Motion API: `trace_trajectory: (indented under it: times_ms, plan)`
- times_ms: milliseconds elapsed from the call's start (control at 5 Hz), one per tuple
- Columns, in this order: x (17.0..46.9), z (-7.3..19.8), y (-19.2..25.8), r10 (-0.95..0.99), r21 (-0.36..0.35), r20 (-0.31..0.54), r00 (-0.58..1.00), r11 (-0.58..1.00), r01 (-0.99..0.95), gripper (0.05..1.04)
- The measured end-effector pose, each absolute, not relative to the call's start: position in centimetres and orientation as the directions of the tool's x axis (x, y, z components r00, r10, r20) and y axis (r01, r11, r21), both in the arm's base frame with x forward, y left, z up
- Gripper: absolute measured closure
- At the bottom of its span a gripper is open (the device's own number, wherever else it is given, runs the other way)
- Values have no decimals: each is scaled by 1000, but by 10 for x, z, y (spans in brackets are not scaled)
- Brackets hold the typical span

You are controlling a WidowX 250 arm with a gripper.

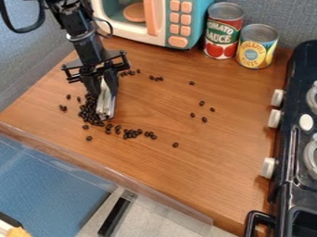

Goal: Sweep into pile

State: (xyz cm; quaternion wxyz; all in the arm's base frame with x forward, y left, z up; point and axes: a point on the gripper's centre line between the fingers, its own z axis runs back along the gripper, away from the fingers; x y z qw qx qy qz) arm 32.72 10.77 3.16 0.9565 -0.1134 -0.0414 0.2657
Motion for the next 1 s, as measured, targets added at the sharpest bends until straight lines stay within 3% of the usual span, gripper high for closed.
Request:
trace_trajectory:
  times_ms: [400, 600, 1000]
  plan:
    - [350, 64, 62, 450, -318, 21, 893, 849, -421, 713]
    - [357, 64, 26, 369, -320, 31, 929, 884, -341, 713]
    - [385, 71, -54, 238, -324, 133, 962, 928, -185, 713]
